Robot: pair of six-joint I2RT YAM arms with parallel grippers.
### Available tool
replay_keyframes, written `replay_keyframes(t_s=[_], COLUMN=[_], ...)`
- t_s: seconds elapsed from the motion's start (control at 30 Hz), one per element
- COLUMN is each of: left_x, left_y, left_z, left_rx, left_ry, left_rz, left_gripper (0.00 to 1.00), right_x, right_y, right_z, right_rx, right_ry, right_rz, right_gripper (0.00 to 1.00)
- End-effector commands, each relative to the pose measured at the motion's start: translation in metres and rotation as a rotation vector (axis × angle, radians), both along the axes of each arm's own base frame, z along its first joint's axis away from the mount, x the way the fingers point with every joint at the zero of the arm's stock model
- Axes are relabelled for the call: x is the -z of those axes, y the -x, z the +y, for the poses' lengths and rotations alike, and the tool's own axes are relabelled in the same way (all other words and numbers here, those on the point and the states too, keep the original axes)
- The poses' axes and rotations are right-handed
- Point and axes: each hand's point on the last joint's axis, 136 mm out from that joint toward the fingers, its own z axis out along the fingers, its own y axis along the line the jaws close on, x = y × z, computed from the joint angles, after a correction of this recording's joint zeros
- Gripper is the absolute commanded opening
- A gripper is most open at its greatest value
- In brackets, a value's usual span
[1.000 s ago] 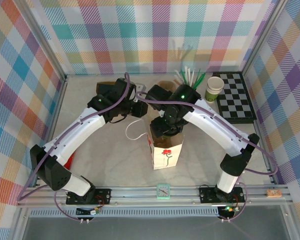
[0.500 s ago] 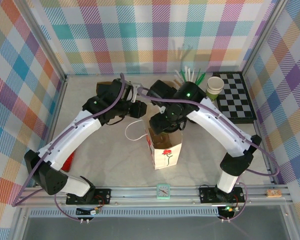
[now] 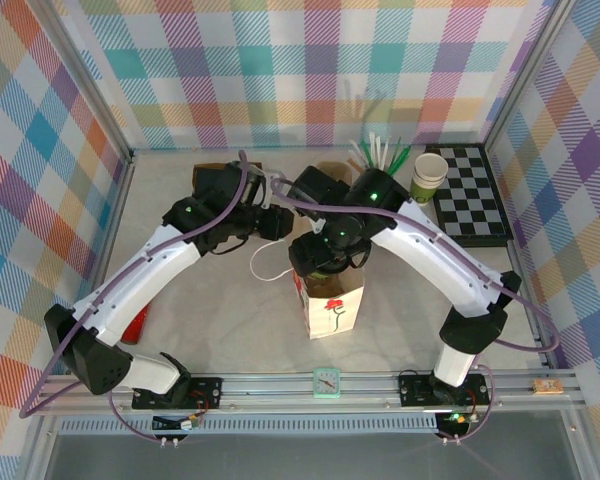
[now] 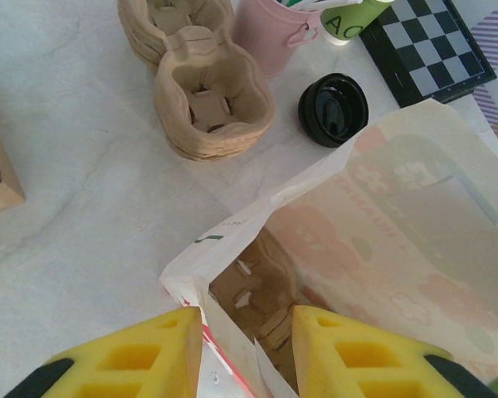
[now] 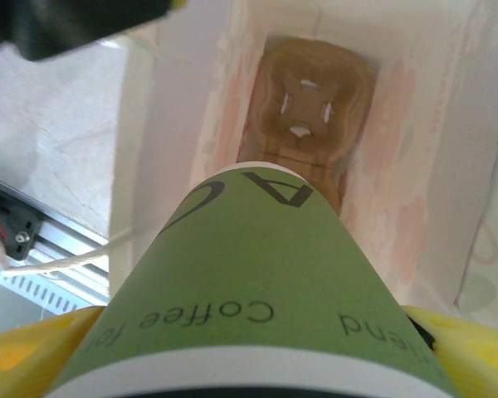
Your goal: Pack the takeout coffee
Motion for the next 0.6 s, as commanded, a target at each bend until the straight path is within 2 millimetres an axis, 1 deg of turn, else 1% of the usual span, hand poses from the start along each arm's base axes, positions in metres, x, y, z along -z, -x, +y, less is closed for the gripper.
replay_keyframes(t_s=[0.0,0.13,0.4,0.57], left_x=[-0.007,-0.006,-0.008,-0.006], left_y=[0.01,0.013,0.017,0.019], left_z=[0.005,0.006,0.006,0.009], left_rx=[-0.005,-0.003,0.0,-0.006], left_ry=[0.012,0.014,0.034,0.034], left_rz=[-0.014,-0.011,-0.011,-0.011], left_gripper=[0.35,0.34,0.35,0.36], right_x=[0.018,0.024,0.035,0.04], right_y=[0.02,0.017,0.012,0.011], right_z=[-0.039,-0.041,-0.034,-0.036], right_rx=[0.061,0.086,0.103,0.135], right_ry=[0.19,0.222,0.261,0.278], right_rz=[0.09,0.086,0.092,0.089], right_gripper=[0.6,0.6,0.61,0.61])
